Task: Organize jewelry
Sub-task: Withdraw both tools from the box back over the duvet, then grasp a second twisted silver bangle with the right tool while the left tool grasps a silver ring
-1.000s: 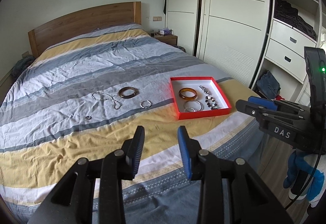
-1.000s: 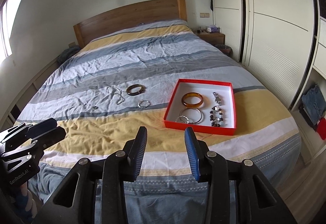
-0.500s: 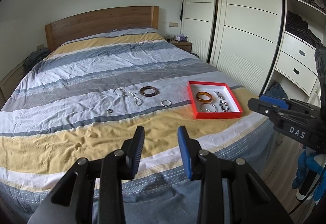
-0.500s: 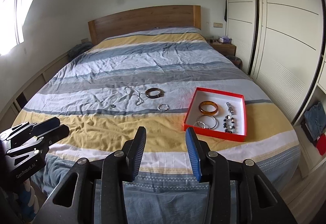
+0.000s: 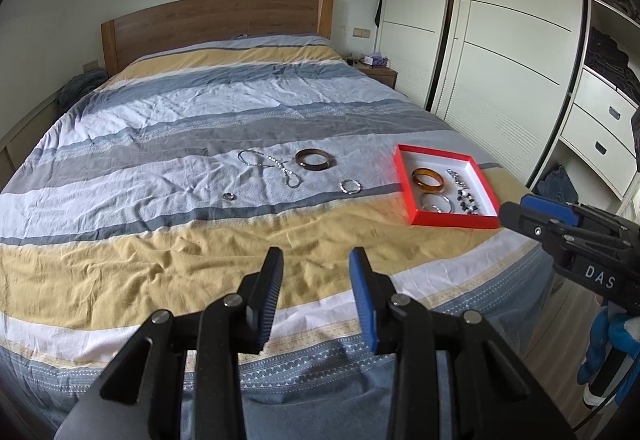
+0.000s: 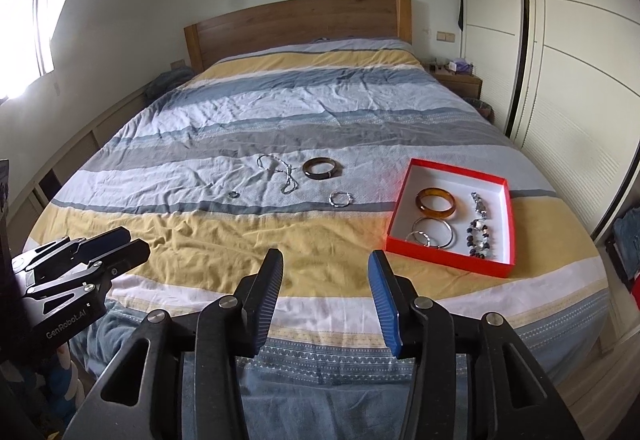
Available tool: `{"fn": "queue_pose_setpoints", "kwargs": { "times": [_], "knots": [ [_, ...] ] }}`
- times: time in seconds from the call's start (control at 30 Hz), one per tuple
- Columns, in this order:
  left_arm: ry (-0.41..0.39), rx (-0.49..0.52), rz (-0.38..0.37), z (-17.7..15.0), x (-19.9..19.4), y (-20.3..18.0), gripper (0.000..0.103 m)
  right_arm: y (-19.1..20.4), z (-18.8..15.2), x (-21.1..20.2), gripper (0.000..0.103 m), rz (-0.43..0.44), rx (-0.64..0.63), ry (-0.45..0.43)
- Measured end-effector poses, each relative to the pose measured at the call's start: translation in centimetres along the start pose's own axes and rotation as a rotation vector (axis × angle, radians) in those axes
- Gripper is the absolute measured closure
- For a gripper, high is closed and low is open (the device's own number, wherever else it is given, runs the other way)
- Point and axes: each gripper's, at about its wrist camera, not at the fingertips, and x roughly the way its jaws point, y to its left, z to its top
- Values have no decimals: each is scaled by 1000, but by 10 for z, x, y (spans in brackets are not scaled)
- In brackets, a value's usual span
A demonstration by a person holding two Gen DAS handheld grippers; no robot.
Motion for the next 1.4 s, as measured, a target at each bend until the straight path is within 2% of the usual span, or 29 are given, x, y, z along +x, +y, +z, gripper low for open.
{"fn": "queue_pose_setpoints", "kwargs": {
  "times": [0.47, 0.57, 0.77, 1.17, 1.2, 1.3, 1.4],
  "knots": [
    [90, -88, 31, -1, 70, 56, 67, 2, 8, 71, 59, 58, 9, 84],
    [100, -101, 28, 2, 86, 63, 63, 0, 10, 92, 59, 67, 7, 110],
    [118, -146, 32, 12, 124, 81, 63, -9, 23, 137, 59, 81, 9, 141],
    [123, -212, 101, 24, 189, 127, 63, -21, 48, 236, 59, 108, 29, 175],
    [120, -211, 101, 26, 193, 130, 63, -20, 49, 243, 58, 107, 28, 176],
    [110, -216, 100, 32, 209, 139, 55, -19, 51, 265, 45, 91, 22, 176],
    [108, -218, 109, 38, 225, 146, 54, -20, 54, 284, 44, 81, 20, 175]
  ]
}}
